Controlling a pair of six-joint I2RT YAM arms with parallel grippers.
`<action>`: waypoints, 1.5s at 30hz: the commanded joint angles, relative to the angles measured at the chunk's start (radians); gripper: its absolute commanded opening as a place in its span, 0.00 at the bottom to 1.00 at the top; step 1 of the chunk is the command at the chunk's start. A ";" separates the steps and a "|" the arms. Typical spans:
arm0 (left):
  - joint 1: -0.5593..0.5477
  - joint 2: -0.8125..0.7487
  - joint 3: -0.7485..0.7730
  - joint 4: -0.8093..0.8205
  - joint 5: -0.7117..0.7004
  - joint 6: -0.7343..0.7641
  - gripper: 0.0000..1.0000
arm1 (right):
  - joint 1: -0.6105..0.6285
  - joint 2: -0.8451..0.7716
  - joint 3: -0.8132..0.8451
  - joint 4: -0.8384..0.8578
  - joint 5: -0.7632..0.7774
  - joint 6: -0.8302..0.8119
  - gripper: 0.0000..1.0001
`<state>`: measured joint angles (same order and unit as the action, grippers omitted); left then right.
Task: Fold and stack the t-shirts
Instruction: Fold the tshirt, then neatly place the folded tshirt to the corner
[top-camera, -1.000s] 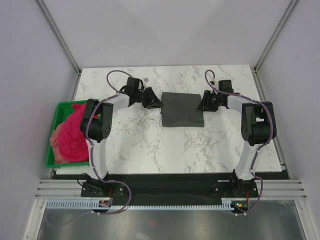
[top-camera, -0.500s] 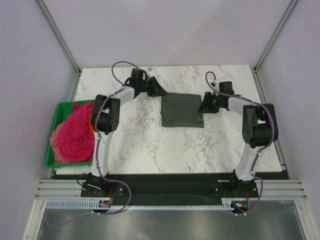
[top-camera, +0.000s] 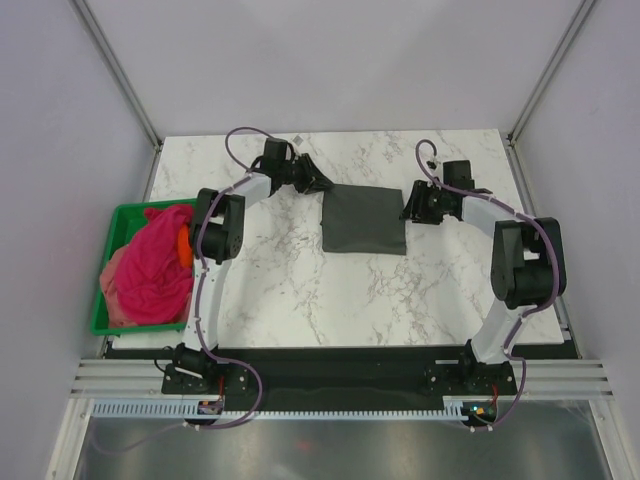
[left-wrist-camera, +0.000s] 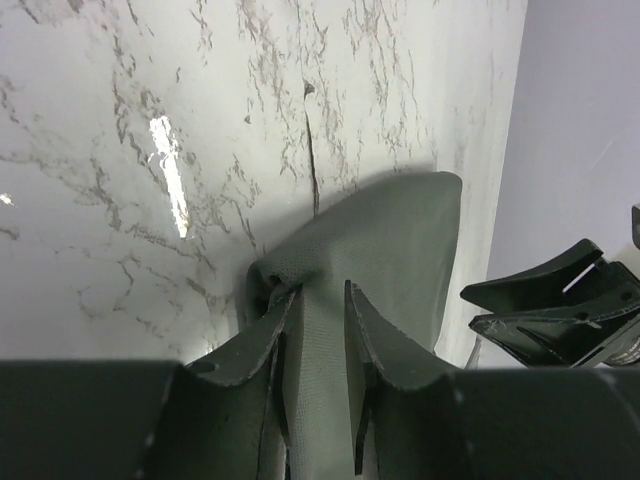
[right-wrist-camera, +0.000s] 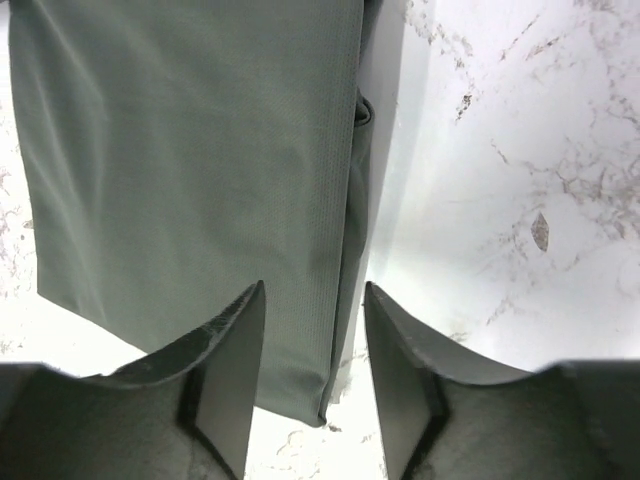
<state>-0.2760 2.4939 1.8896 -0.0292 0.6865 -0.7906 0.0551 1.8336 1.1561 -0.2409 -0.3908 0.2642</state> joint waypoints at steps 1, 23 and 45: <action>0.009 -0.076 0.020 0.020 0.048 -0.044 0.31 | -0.003 -0.074 0.005 -0.018 0.018 -0.014 0.54; 0.043 -0.978 -0.830 -0.193 0.176 0.247 0.39 | -0.003 0.171 0.260 -0.179 -0.029 -0.140 0.63; 0.035 -1.115 -0.942 -0.350 0.134 0.357 0.42 | -0.032 0.377 0.572 -0.296 0.186 -0.195 0.00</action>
<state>-0.2379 1.4033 0.9512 -0.3763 0.8040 -0.4767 0.0521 2.1754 1.6325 -0.4942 -0.3256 0.1047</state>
